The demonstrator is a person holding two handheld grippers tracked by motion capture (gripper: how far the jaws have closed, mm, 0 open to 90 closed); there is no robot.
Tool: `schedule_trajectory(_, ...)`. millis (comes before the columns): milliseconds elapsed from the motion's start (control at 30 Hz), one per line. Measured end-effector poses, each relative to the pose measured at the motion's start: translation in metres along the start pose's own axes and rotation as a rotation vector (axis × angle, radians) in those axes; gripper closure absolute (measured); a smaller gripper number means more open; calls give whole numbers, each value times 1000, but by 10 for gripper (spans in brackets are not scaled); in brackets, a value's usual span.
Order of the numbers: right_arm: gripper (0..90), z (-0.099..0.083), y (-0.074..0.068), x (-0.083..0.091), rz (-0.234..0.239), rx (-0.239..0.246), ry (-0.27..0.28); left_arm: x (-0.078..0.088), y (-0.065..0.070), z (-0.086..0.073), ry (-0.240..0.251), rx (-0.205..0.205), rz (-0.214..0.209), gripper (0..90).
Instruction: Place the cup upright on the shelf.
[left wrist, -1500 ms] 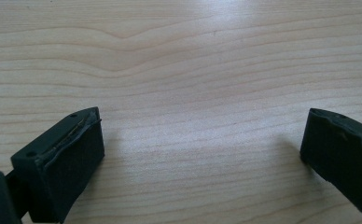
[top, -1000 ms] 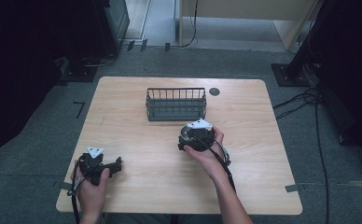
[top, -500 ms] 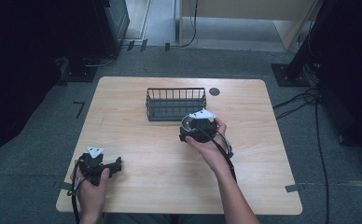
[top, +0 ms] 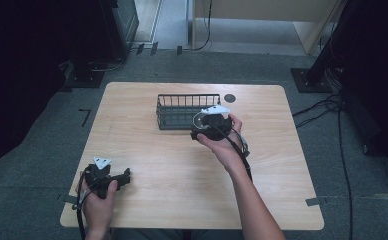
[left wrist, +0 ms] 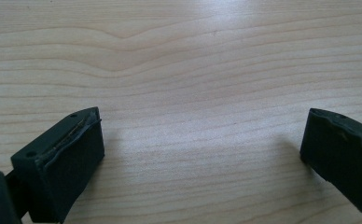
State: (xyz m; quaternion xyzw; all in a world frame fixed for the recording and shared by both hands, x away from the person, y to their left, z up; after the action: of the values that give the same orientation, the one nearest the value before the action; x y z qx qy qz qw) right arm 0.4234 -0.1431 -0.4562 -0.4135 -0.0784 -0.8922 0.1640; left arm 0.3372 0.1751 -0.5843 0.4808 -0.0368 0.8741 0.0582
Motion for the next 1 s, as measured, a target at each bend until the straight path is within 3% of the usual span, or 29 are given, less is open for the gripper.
schedule_trajectory(600,159,62,15,5,-28,6,24,0,0,0,1,1,0,0)
schedule_trajectory(1000,160,88,30,-26,-46,-28,1,0,0,0,0,0,0,0)
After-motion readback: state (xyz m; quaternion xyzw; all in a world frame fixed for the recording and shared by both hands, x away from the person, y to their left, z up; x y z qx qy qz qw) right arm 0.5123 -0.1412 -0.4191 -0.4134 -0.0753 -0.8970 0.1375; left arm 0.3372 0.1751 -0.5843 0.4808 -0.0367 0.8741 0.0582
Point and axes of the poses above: each handheld gripper's, and its own axes: x roughly backward along the jaws, z roughly out of its top, y roughly to its right, the point moved 9 cm from there along -x, roughly forward along the jaws, and after that the axes turned 11 degrees about -y, right-handed, at the moved point
